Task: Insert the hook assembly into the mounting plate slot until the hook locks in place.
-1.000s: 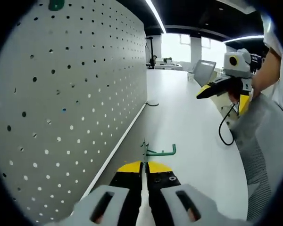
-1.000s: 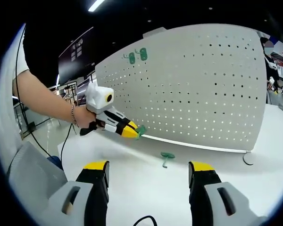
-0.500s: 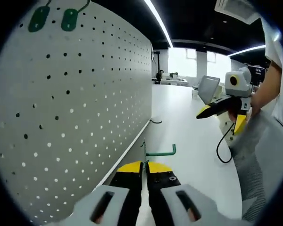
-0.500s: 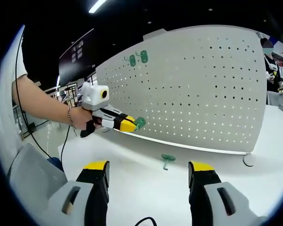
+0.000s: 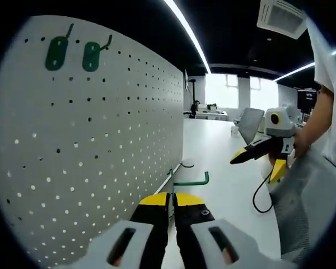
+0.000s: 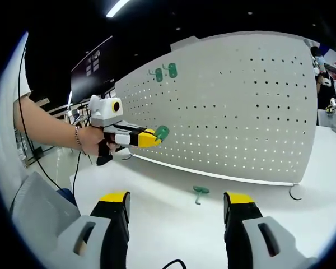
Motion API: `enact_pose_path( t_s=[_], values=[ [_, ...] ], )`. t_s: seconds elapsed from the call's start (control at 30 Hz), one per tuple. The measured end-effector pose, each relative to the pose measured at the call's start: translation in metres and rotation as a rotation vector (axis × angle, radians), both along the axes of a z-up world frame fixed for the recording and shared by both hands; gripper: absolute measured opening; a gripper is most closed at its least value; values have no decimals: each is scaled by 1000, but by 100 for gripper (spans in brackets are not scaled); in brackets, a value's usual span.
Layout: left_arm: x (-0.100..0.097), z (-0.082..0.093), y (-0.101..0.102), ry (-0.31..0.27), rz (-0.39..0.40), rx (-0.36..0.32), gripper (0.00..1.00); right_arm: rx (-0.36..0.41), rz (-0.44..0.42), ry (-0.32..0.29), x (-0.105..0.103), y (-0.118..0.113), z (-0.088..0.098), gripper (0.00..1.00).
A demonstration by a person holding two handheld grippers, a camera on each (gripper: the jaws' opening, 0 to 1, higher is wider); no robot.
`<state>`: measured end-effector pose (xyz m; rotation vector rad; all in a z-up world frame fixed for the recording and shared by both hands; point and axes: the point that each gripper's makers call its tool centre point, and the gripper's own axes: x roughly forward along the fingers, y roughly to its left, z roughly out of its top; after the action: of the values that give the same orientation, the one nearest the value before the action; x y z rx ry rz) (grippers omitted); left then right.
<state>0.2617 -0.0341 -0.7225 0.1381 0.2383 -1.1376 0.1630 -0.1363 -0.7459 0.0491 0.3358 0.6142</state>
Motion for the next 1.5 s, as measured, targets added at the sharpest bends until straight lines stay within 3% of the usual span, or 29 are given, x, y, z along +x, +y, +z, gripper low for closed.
enact_pose_path(
  t_s=[0.53, 0.9, 1.5],
  values=[
    [-12, 44, 3, -52, 49, -123, 2, 16, 3, -17, 1, 2, 6, 65],
    [-24, 62, 12, -73, 77, -184, 2, 28, 4, -30, 0, 5, 11, 65],
    [-44, 107, 28, -123, 135, -296, 2, 34, 8, -37, 0, 7, 13, 65]
  ],
)
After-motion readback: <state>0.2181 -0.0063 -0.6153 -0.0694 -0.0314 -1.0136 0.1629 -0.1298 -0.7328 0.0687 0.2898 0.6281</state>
